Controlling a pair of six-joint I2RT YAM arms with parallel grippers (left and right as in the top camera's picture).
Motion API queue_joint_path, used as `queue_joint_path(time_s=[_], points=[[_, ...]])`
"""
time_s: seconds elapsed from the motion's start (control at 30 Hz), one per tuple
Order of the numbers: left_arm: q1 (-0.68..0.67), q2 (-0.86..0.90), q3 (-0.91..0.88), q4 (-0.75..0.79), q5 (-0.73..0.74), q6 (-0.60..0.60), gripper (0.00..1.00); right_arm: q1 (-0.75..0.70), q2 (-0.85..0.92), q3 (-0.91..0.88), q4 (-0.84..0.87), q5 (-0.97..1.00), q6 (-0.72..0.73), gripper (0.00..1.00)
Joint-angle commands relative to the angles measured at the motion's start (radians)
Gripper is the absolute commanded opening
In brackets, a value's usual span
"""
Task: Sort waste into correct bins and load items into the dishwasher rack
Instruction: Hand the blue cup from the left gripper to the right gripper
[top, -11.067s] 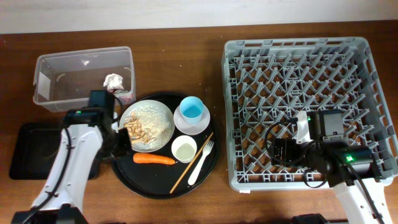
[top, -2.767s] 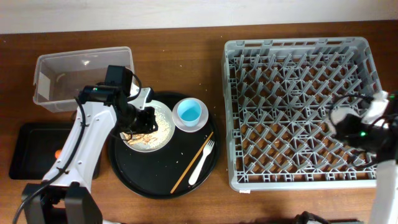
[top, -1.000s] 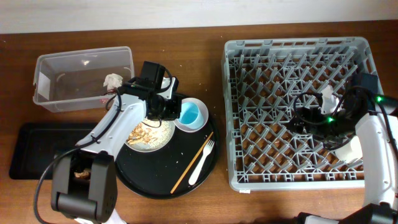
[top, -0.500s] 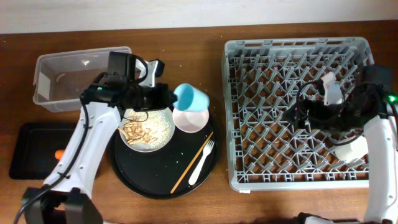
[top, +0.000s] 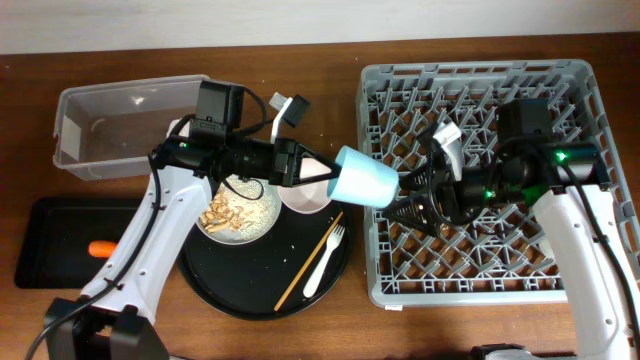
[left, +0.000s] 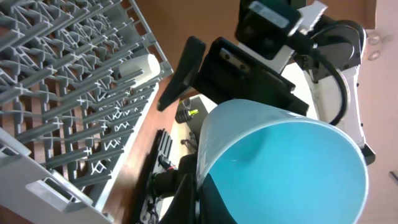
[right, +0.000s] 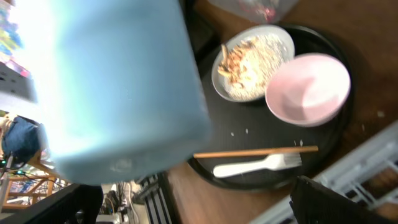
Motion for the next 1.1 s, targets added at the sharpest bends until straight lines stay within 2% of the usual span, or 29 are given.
queue_joint_path(time_s=[0.0,0.23,0.3,0.4,0.5,0.73,1.0,1.07], points=[[-0.028,-0.008,0.012,0.001,-0.005,0.006,0.01,0.010,-0.010,0.000,0.026,-0.122,-0.014,0.99],[-0.050,-0.008,0.012,-0.002,-0.067,0.004,0.01,0.011,-0.010,0.000,0.027,-0.281,-0.014,0.99],[-0.050,-0.008,0.012,-0.002,-0.092,-0.006,0.00,0.011,-0.010,0.000,0.018,-0.286,-0.014,0.95],[-0.050,-0.008,0.012,0.003,-0.097,-0.011,0.01,0.037,-0.010,0.000,0.014,-0.265,-0.014,0.95],[-0.050,-0.008,0.012,0.072,-0.097,-0.086,0.01,0.089,-0.010,0.000,0.018,-0.198,-0.014,0.95],[-0.050,-0.008,0.012,0.092,-0.097,-0.100,0.01,0.090,-0.010,0.000,0.026,-0.166,-0.014,0.82],[-0.050,-0.008,0.012,0.092,-0.097,-0.100,0.01,0.088,-0.010,0.000,0.051,-0.077,-0.013,0.75],[-0.050,-0.008,0.012,0.092,-0.097,-0.100,0.00,0.088,-0.010,0.000,0.051,-0.066,-0.014,0.70]])
